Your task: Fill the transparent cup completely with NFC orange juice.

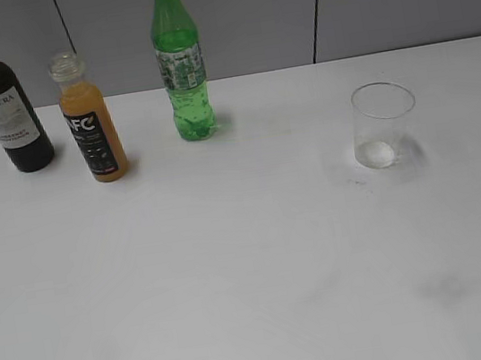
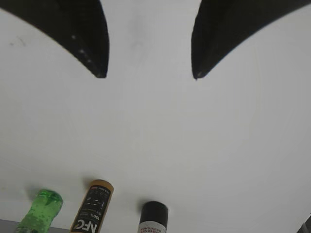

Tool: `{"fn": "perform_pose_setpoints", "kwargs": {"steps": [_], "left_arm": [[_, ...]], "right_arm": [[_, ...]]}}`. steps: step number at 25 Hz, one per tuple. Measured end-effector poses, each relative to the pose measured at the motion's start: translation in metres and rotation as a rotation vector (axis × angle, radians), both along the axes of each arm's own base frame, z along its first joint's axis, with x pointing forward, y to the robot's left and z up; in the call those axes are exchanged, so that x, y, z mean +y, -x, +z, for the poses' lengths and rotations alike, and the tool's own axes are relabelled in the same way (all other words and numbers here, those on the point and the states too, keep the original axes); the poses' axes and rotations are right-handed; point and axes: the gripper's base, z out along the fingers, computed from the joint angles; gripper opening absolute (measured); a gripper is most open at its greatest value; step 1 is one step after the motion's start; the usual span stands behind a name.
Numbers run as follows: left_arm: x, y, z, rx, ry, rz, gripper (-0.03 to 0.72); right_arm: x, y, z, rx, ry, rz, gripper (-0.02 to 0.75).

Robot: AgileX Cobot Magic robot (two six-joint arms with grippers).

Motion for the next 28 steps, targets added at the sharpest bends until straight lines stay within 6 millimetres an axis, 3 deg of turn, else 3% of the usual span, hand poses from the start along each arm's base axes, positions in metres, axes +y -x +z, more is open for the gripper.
{"fn": "perform_pose_setpoints", "kwargs": {"steps": [8,17,28], "left_arm": [[0.000,0.000,0.000,0.000,0.000,0.000,0.421],[0.000,0.000,0.000,0.000,0.000,0.000,0.421],[0.000,0.000,0.000,0.000,0.000,0.000,0.421]], "right_arm": [[-0.004,-0.027,0.008,-0.096,-0.012,-0.047,0.659],[-0.009,-0.046,-0.026,-0.139,-0.017,-0.109,0.646],[-0.013,-0.051,-0.060,-0.150,-0.010,-0.153,0.629]]}}
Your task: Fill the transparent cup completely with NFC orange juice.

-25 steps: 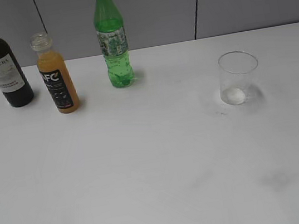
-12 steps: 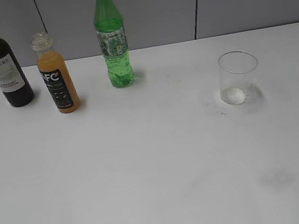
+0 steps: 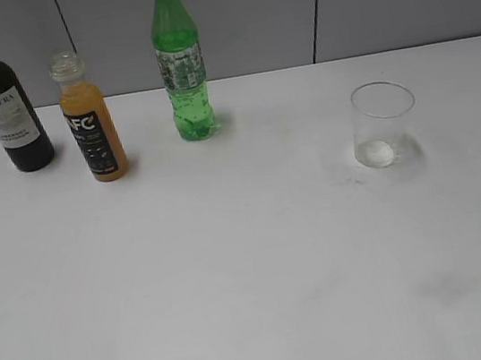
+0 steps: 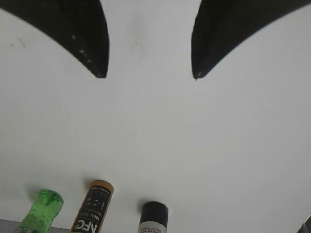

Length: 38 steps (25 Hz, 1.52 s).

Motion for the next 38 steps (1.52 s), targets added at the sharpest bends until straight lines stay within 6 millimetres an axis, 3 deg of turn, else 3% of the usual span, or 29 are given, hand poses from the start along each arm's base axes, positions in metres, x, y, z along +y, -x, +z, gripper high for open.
{"fn": "perform_pose_setpoints", "kwargs": {"steps": [10,15,28,38], "left_arm": [[0.000,0.000,0.000,0.000,0.000,0.000,0.421],[0.000,0.000,0.000,0.000,0.000,0.000,0.421],[0.000,0.000,0.000,0.000,0.000,0.000,0.421],[0.000,0.000,0.000,0.000,0.000,0.000,0.421]], "right_arm": [[-0.001,0.003,-0.017,-0.052,0.054,-0.014,0.652],[0.004,0.001,-0.013,-0.128,0.066,0.042,0.652],[0.018,-0.044,-0.030,-0.099,0.075,0.192,0.638],[0.022,-0.074,-0.077,0.072,0.049,0.239,0.628]]}}
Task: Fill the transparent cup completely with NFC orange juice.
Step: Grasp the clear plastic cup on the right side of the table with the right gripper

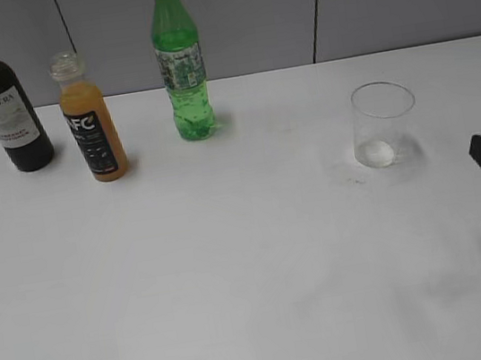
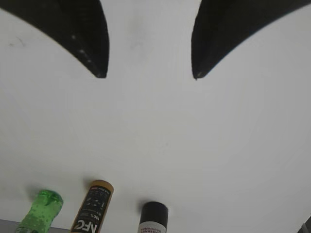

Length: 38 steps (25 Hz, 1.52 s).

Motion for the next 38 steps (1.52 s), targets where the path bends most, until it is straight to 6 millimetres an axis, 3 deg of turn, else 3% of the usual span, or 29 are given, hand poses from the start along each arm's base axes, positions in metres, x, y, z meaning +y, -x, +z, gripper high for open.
{"fn": "perform_pose_setpoints", "kwargs": {"steps": [17,28,38], "left_arm": [[0.000,0.000,0.000,0.000,0.000,0.000,0.421],[0.000,0.000,0.000,0.000,0.000,0.000,0.421],[0.000,0.000,0.000,0.000,0.000,0.000,0.421]], "right_arm": [[0.005,-0.023,-0.052,0.245,0.088,0.072,0.650],[0.011,-0.073,-0.053,0.181,0.018,0.114,0.674],[0.017,-0.110,-0.072,0.191,-0.032,0.168,0.674]]}}
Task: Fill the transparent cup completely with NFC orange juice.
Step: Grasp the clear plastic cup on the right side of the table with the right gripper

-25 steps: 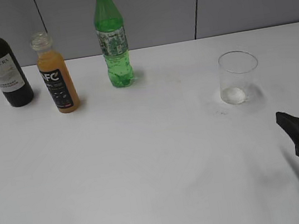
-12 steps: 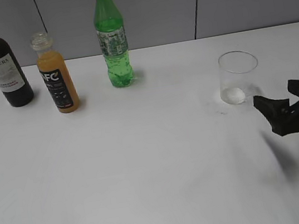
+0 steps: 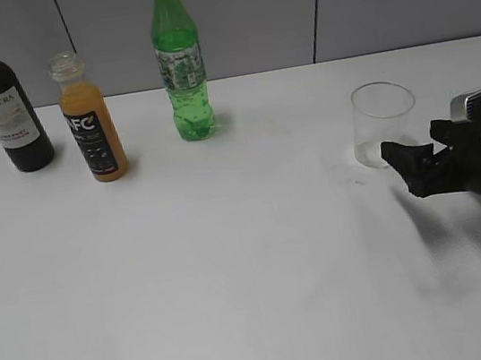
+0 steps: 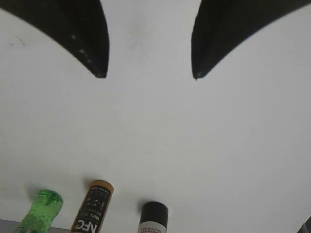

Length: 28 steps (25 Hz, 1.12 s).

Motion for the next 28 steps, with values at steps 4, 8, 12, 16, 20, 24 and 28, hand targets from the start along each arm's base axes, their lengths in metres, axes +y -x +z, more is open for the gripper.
{"fn": "perform_pose_setpoints", "kwargs": {"steps": [4,8,12,16,20,24,28], "left_arm": [[0.000,0.000,0.000,0.000,0.000,0.000,0.421],[0.000,0.000,0.000,0.000,0.000,0.000,0.421],[0.000,0.000,0.000,0.000,0.000,0.000,0.421],[0.000,0.000,0.000,0.000,0.000,0.000,0.421],[0.000,0.000,0.000,0.000,0.000,0.000,0.421],[0.000,0.000,0.000,0.000,0.000,0.000,0.421],[0.000,0.000,0.000,0.000,0.000,0.000,0.421]], "right_arm": [[0.000,-0.011,-0.008,0.003,-0.001,0.004,0.674],[0.001,-0.021,-0.014,-0.002,-0.001,0.012,0.674],[0.003,-0.029,-0.018,-0.011,0.001,0.027,0.674],[0.004,-0.035,-0.024,-0.009,0.003,0.044,0.674],[0.004,-0.043,-0.028,-0.018,0.003,0.049,0.673],[0.006,-0.052,-0.033,-0.031,0.005,0.066,0.673],[0.007,-0.058,-0.040,-0.029,0.007,0.074,0.672]]}}
